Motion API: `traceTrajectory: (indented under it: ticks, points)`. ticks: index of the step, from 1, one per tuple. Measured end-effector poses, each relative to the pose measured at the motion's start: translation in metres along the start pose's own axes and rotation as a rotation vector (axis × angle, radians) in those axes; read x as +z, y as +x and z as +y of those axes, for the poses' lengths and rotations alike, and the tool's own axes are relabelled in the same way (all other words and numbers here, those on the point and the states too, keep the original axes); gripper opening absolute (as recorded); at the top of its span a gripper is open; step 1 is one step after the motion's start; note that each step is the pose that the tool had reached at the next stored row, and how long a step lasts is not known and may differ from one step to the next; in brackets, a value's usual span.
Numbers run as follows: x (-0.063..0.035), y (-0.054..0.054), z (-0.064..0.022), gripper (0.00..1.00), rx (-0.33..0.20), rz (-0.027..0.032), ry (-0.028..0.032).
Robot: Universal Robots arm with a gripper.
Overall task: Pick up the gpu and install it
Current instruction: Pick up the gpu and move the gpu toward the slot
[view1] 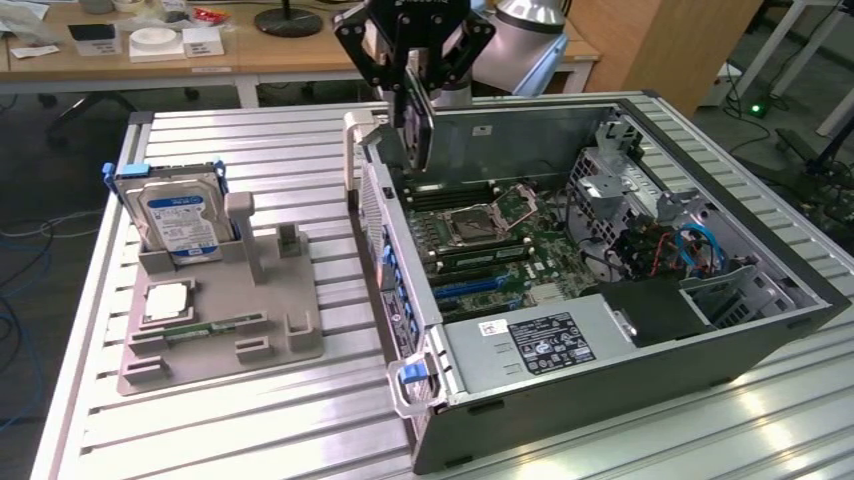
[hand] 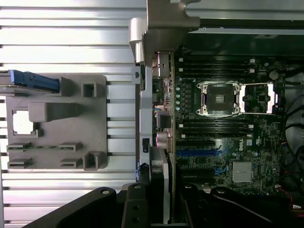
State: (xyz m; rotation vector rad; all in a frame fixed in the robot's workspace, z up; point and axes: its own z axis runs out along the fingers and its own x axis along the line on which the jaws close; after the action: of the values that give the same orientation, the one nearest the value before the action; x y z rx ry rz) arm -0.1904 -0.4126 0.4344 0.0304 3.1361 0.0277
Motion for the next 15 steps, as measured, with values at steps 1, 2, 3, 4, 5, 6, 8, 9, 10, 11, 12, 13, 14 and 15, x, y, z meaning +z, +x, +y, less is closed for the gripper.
traceTrajectory:
  ticks: [1, 2, 3, 4, 5, 6, 8, 9, 10, 11, 12, 13, 14, 15]
  points:
    - [0.0, -0.001, 0.0, 0.28, 0.0, 0.0, 0.0]
    - [0.0001, -0.002, 0.0, 0.28, 0.0, -0.0001, 0.0]
    - [0.0001, -0.003, 0.0001, 0.28, 0.0, -0.0001, 0.0]
    - [0.0002, -0.004, 0.0001, 0.28, 0.0, 0.0, 0.0]
    - [0.0002, -0.005, 0.0001, 0.28, 0.0, 0.0, 0.0]
    - [0.0002, -0.007, 0.0001, 0.28, 0.0, 0.0, 0.0]
    - [0.0003, -0.009, 0.0001, 0.28, 0.0, 0.0, 0.0]
    - [0.0003, -0.01, 0.0002, 0.28, 0.0, 0.0, 0.0001]
    - [0.0004, -0.011, 0.0002, 0.28, 0.0, 0.0, 0.0]
    - [0.0004, -0.012, 0.0002, 0.28, 0.0, 0.0, 0.0]
    - [0.0004, -0.013, 0.0002, 0.28, 0.0, 0.0, 0.0]
    - [0.0005, -0.014, 0.0003, 0.28, 0.0, 0.0, 0.0]
    - [0.0006, -0.015, 0.0003, 0.28, 0.0, 0.0, -0.0001]
    - [0.0006, -0.016, 0.0003, 0.28, 0.0, 0.0, 0.0]
